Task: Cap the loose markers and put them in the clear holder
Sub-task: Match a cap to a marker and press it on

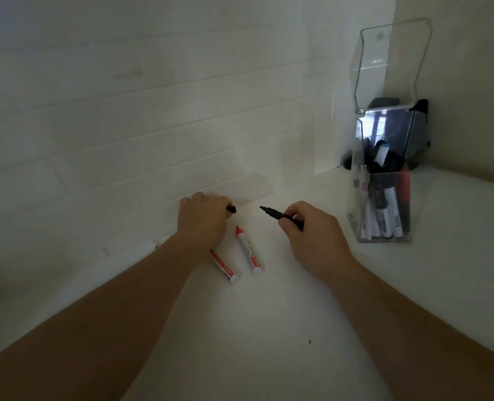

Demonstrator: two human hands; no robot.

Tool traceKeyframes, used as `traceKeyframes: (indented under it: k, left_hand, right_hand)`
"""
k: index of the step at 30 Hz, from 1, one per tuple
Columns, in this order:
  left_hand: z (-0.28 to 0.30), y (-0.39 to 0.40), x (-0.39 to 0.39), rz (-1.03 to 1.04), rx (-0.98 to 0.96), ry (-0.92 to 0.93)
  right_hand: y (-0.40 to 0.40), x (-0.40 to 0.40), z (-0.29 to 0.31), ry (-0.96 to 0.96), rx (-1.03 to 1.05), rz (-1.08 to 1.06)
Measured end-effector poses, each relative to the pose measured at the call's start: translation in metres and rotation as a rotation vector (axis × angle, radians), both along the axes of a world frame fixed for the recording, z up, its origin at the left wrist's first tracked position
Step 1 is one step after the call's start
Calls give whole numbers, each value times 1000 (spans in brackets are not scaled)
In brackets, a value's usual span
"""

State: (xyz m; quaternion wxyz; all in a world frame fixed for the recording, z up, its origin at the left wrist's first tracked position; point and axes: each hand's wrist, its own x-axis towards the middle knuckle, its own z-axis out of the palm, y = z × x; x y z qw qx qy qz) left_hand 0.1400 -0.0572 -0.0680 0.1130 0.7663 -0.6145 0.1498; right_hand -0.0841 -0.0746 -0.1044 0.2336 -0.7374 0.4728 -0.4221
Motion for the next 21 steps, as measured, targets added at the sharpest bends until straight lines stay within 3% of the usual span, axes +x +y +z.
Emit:
traceKeyframes:
  k: [4, 6, 13, 21]
  left_hand:
    - [9, 31, -15, -172, -215, 437]
    - [0, 48, -22, -188, -261, 507]
    - [-17, 58, -21, -177, -197, 254]
    - [-13, 62, -35, -239, -167, 241]
  right_hand:
    - [4, 2, 3, -49, 15, 57]
    - [6, 3, 4, -46, 21, 60]
    - [12, 7, 6, -23, 9, 68]
    - [14, 7, 7, 37, -25, 88]
